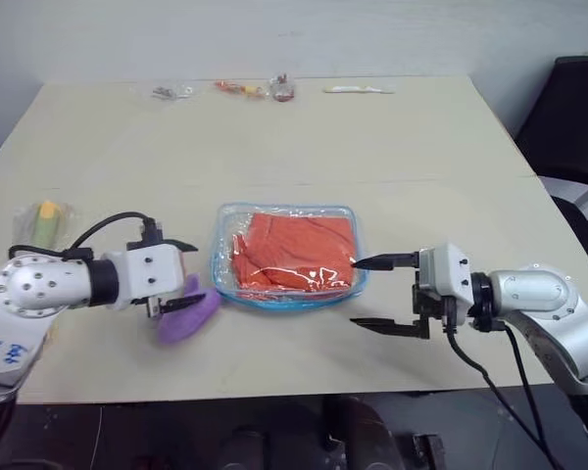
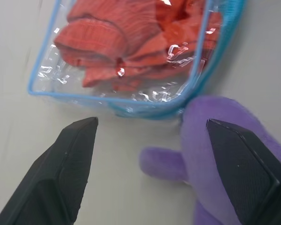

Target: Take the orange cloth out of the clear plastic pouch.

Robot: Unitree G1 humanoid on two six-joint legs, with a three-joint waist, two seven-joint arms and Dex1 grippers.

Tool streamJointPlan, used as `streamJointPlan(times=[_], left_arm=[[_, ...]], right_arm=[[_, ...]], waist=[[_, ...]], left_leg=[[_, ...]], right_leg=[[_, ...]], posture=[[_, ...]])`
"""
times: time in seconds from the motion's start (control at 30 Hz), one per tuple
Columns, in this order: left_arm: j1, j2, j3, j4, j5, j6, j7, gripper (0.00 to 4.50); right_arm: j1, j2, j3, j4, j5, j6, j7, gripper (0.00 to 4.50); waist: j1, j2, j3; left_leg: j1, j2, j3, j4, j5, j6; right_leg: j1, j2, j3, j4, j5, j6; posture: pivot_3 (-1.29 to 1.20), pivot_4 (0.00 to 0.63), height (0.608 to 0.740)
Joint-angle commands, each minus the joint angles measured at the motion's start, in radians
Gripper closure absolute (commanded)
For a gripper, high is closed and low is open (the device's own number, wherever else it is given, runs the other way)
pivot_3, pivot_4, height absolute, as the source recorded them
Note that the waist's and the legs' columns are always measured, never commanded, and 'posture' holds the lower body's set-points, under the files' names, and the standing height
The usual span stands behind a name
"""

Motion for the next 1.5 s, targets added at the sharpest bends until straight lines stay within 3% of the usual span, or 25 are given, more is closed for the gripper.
streamJointPlan(times=[0.03,0.27,0.57,0.97,1.07,1.4,1.5], left_arm=[[-0.060,-0.042,-0.035,0.003,0.032,-0.019,0.023,0.57],[-0.103,-0.110,-0.037,-0.029,-0.041,0.058,-0.012,0.57],[-0.059,-0.059,-0.081,0.007,0.094,-0.084,-0.057,0.57],[-0.081,-0.145,-0.136,0.067,0.191,-0.170,-0.010,0.57],[-0.086,-0.152,-0.133,0.079,0.195,-0.172,-0.004,1.15],[-0.116,-0.179,-0.116,0.087,0.168,-0.159,-0.012,4.38],[-0.113,-0.187,-0.087,0.052,0.086,-0.128,-0.041,4.47]], right_arm=[[0.007,0.022,-0.030,-0.055,-0.007,0.013,-0.020,0.32],[0.022,0.042,-0.032,-0.061,-0.037,0.010,-0.020,0.32],[0.017,0.061,-0.047,-0.038,-0.061,0.003,-0.012,0.32],[0.014,0.075,-0.060,-0.056,-0.050,0.034,0.002,0.32],[0.017,0.075,-0.068,-0.057,-0.047,0.039,0.003,0.32],[0.028,0.076,-0.075,-0.065,-0.046,0.045,-0.001,0.32],[0.041,0.075,-0.077,-0.065,-0.052,0.042,-0.004,0.32]], waist=[[0.003,-0.001,0.000],[0.002,-0.001,0.000],[0.002,-0.001,0.000],[0.004,-0.001,-0.001],[0.004,-0.001,-0.001],[0.018,-0.002,-0.001],[0.020,-0.002,-0.001]], left_leg=[[0.000,0.000,0.000,0.000,0.000,0.000],[0.000,0.000,0.000,0.001,0.000,0.000],[0.000,0.000,0.000,0.002,0.000,0.000],[0.000,0.000,0.000,0.002,0.000,0.001],[0.001,0.000,0.000,0.002,0.000,0.001],[0.001,-0.001,0.001,0.003,0.000,0.001],[0.000,-0.001,0.001,0.003,0.000,0.001]], right_leg=[[0.000,0.000,0.000,0.000,0.000,0.000],[0.000,0.000,0.000,0.000,0.000,0.000],[0.000,0.000,0.000,0.000,0.000,0.000],[0.001,0.000,0.000,0.001,0.000,0.000],[0.001,0.000,0.000,0.001,0.000,0.000],[0.001,0.000,0.000,0.002,0.000,0.001],[0.001,0.000,0.000,0.002,0.000,0.001]], posture=[[0.00,0.150,0.740],[0.00,0.150,0.740],[0.00,0.150,0.740],[0.00,0.150,0.740],[0.00,0.150,0.740],[0.00,0.150,0.740],[0.00,0.150,0.740]])
